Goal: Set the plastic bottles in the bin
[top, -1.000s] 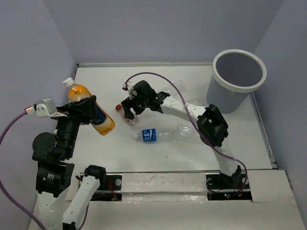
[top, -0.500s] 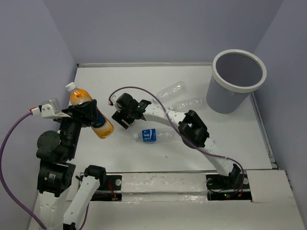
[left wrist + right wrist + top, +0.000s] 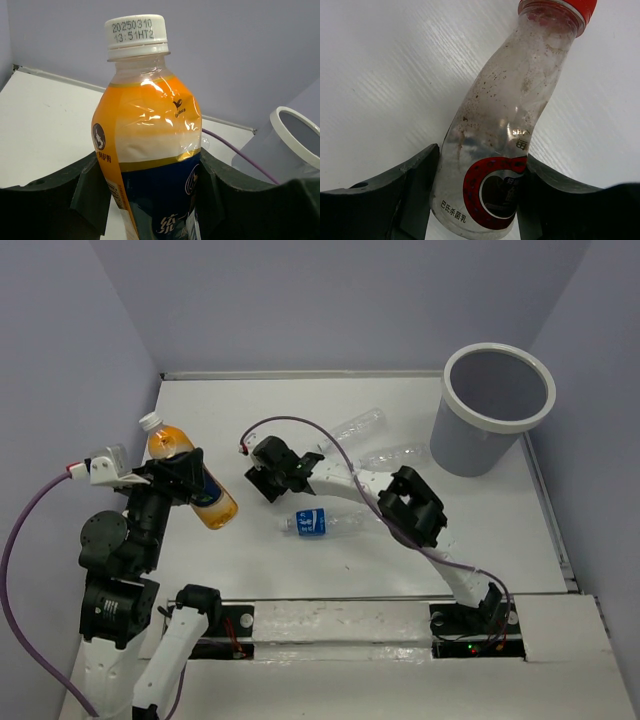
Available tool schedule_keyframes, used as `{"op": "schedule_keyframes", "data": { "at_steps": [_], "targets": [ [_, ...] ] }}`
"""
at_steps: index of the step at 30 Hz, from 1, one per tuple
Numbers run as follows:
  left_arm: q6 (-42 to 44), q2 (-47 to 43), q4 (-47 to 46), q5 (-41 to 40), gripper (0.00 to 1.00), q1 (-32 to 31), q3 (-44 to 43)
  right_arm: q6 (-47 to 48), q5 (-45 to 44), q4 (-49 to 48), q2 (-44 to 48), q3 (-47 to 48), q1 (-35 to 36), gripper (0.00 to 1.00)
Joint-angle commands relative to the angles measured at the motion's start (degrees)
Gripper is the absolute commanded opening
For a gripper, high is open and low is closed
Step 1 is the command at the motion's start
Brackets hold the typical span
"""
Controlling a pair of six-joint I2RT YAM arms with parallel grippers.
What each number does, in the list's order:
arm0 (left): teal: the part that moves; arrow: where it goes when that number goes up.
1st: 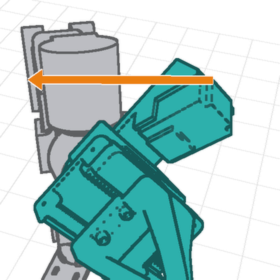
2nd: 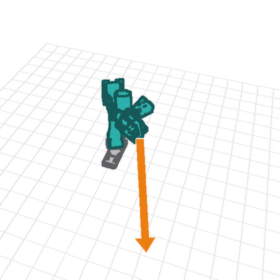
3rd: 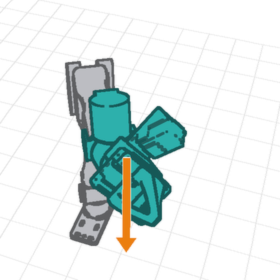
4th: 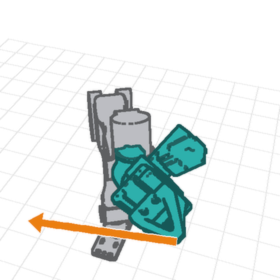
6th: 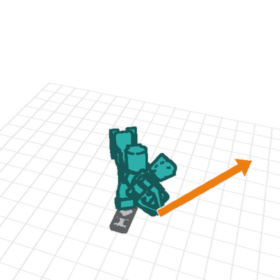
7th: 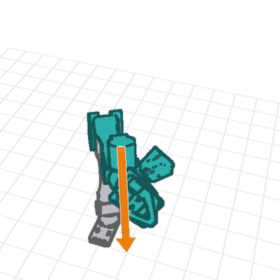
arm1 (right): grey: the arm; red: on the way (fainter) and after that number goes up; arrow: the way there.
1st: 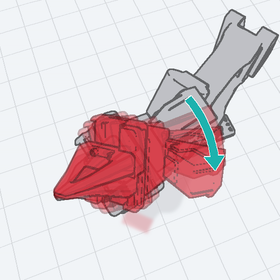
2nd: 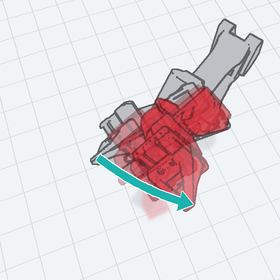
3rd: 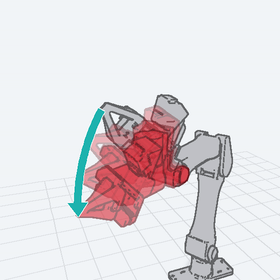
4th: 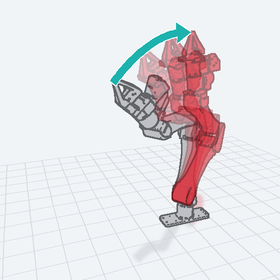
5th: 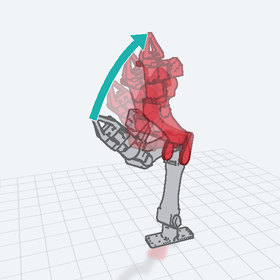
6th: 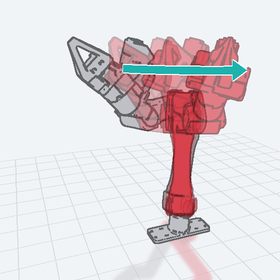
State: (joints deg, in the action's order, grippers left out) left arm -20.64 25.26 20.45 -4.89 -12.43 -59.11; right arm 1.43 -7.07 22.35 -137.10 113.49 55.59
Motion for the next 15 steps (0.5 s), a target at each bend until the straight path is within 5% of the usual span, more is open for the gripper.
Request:
{"op": "schedule_keyframes", "data": {
  "at_steps": [1,7,15],
  "targets": [
    [0.25,0.50,-3.04,1.98,0.54,-0.23,0.93,-3.89,-3.38,-12.56,12.95,-6.43,0.22,0.04],
    [-1.50,1.81,-6.47,7.33,0.53,-0.23,1.81,-2.84,-8.39,-19.09,30.02,-15.22,-3.02,0.00],
    [-5.98,6.38,-14.45,16.48,0.52,-0.32,2.68,-6.95,-12.96,-19.27,56.29,-27.87,-28.06,0.00]
  ]
}}
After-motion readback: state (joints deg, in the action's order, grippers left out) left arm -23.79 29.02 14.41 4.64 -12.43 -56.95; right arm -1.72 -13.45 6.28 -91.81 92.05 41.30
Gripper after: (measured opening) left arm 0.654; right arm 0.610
